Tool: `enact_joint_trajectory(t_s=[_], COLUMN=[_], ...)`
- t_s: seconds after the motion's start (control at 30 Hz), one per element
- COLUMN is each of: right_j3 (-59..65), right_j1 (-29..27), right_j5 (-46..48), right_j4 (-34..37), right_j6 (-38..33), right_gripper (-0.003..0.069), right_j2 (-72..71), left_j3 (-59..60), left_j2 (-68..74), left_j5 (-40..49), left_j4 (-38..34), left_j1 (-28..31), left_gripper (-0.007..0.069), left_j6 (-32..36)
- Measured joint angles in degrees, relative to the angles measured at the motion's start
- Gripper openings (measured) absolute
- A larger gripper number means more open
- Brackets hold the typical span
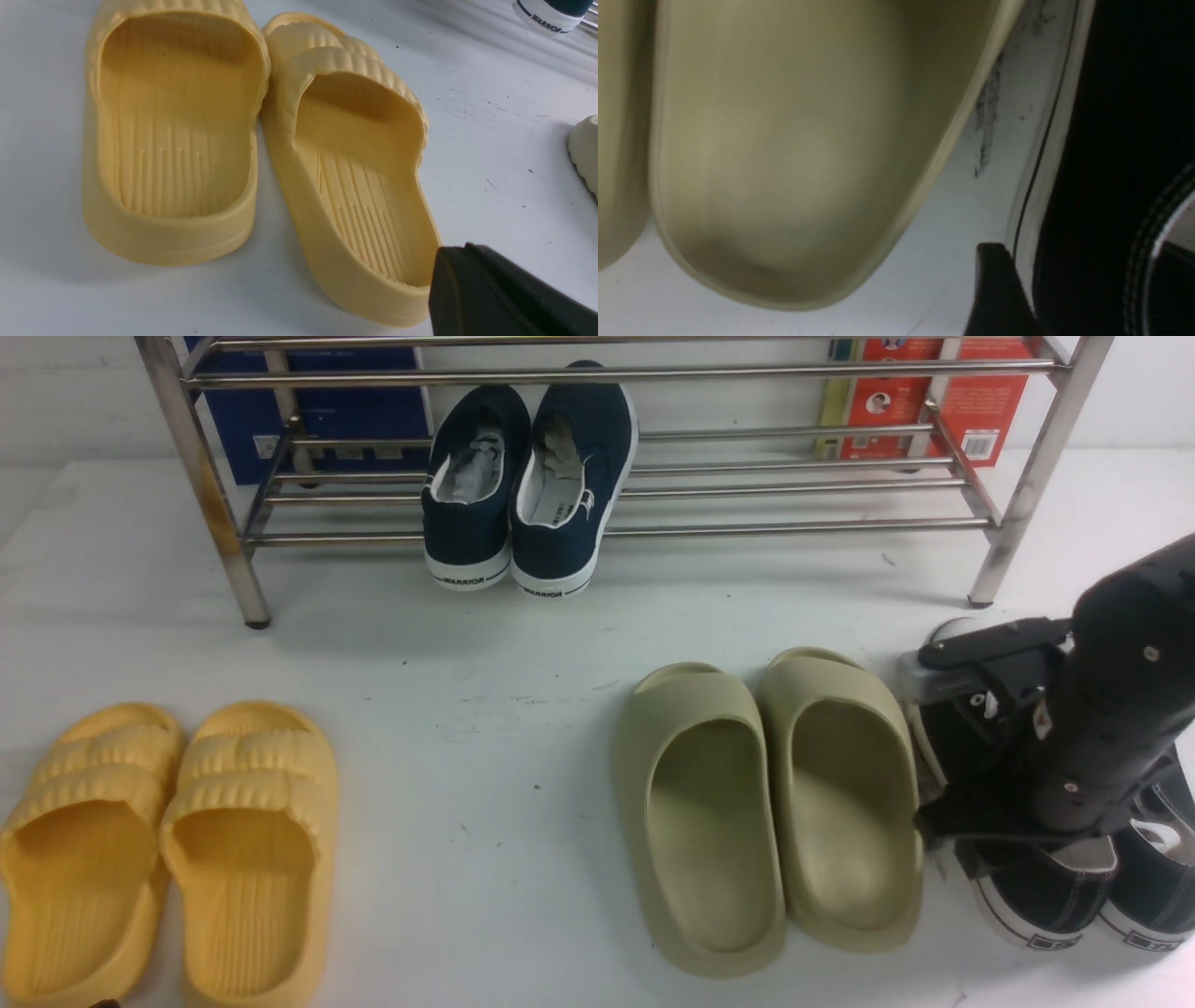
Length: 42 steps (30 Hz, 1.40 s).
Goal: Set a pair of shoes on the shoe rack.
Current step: Use the right arm to grab the shoe closest to it, then use the right arm to put a shoe into the shoe rack
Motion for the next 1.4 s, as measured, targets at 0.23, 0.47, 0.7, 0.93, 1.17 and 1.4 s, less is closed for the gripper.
enact_joint_trajectory(t_s=[0.23, 0.47, 0.7, 0.93, 1.17, 1.4], right_j3=[-0.1, -0.1, -3.7, -13.4, -28.7, -45.1], right_j1=[0.0, 0.0, 0.2, 0.2, 0.2, 0.3], right_j5=[-0.2, 3.5, 8.8, 11.3, 11.3, 10.4], right_j4=[1.0, 5.8, 9.5, 11.3, 13.0, 12.9], right_j6=[-0.3, -0.4, -1.5, -6.4, -10.6, -11.4], right_gripper=[0.0053, 0.0015, 0.002, 0.002, 0.002, 0.0022], right_j2=[1.2, -5.2, -12.6, -8.3, 4.4, 16.3], left_j3=[0.0, 0.0, 0.0, 0.0, 0.0, 0.0], left_j2=[0.0, 0.0, 0.0, 0.0, 0.0, 0.0], left_j5=[0.0, 0.0, 0.0, 0.0, 0.0, 0.0], left_j4=[0.0, 0.0, 0.0, 0.0, 0.0, 0.0], left_j1=[0.0, 0.0, 0.0, 0.0, 0.0, 0.0], left_gripper=[0.0019, 0.0027, 0.0036, 0.0041, 0.0047, 0.0052], left_j6=[0.0, 0.0, 0.0, 0.0, 0.0, 0.0])
